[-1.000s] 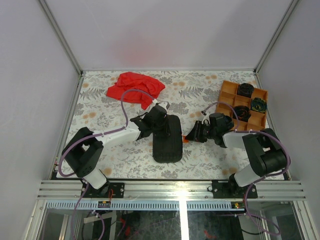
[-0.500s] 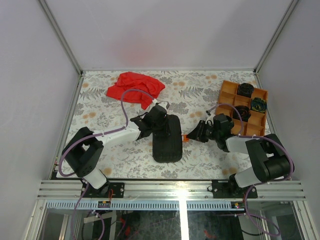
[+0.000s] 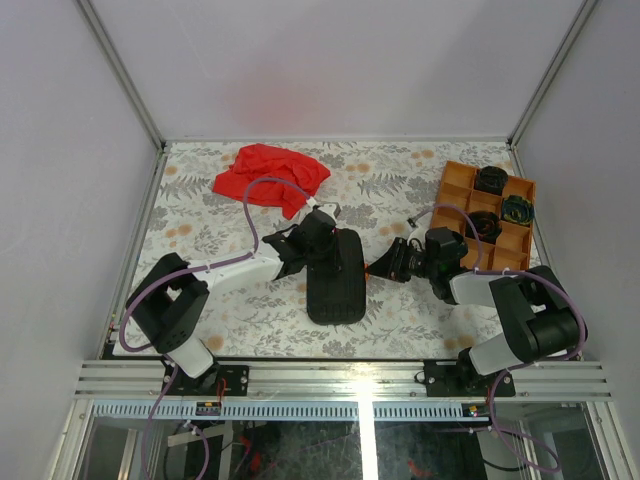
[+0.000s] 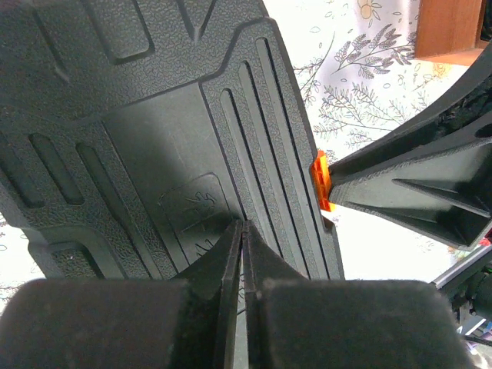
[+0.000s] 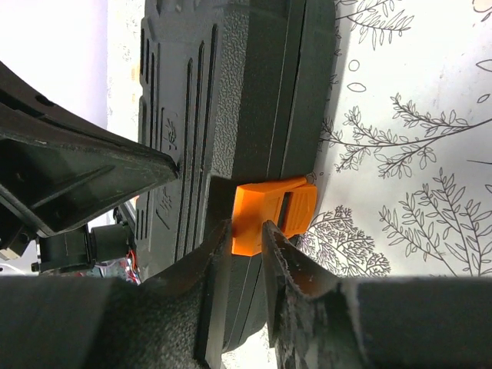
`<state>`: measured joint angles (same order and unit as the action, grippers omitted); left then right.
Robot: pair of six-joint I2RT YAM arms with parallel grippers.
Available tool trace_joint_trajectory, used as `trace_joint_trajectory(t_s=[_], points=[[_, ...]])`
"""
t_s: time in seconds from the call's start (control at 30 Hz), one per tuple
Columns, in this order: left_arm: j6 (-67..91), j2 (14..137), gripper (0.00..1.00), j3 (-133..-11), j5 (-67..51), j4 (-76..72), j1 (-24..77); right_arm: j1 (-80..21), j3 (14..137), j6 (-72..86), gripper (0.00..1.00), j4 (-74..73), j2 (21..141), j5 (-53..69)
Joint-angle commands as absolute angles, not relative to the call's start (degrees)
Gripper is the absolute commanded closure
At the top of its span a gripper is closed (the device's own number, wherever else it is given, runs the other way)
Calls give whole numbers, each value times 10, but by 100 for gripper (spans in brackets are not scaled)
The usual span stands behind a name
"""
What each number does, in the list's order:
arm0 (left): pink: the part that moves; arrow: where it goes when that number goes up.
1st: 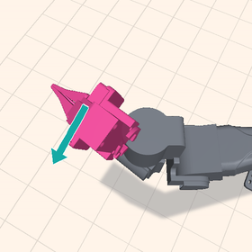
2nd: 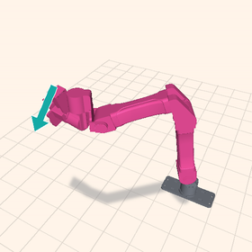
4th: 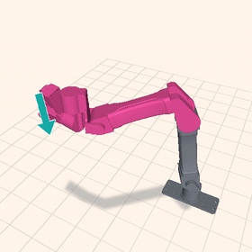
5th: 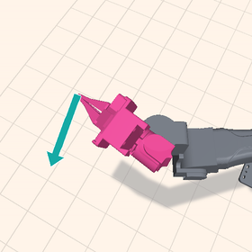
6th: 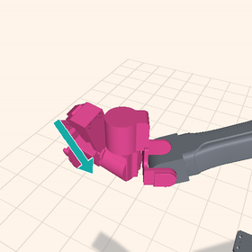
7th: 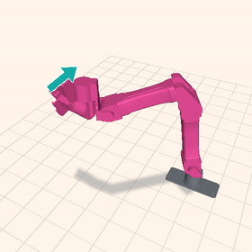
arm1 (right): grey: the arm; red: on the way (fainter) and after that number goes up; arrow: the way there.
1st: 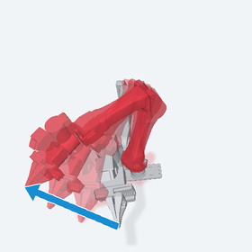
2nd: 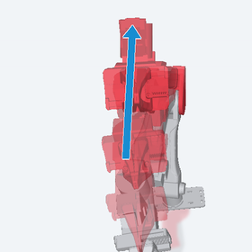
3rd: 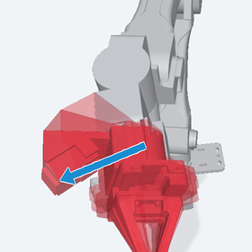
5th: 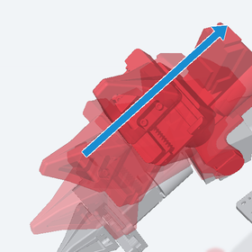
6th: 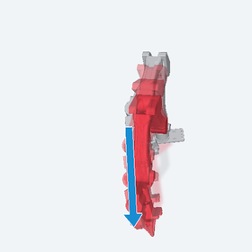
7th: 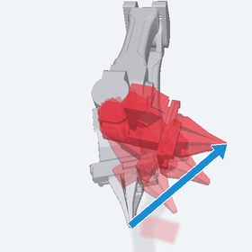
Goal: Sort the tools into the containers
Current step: Close the storage box at the center of the board.
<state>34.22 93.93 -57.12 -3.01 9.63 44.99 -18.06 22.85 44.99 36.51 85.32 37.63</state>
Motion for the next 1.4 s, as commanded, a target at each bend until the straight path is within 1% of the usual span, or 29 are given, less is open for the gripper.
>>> trace_joint_trajectory(t_s=[0.0,0.2,0.4,0.57,0.73,0.9,1.1,1.23,1.37], points=[[339,980,100,-553,-29,142,461,-183,245,429,70,352,858,378],[339,981,100,-554,-30,142,462,-184,249,420,63,339,859,374],[338,983,100,-556,-32,142,461,-184,243,425,61,344,847,364],[338,983,100,-557,-35,141,462,-183,223,448,59,392,828,364],[336,982,100,-557,-38,140,462,-184,210,485,56,458,840,382],[335,982,100,-556,-38,140,462,-183,208,495,58,474,862,387],[334,985,100,-558,-39,140,461,-183,234,428,59,348,852,339],[334,989,100,-560,-40,138,462,-184,240,411,59,324,851,338],[336,990,100,-560,-41,137,462,-183,237,421,70,345,858,344]])
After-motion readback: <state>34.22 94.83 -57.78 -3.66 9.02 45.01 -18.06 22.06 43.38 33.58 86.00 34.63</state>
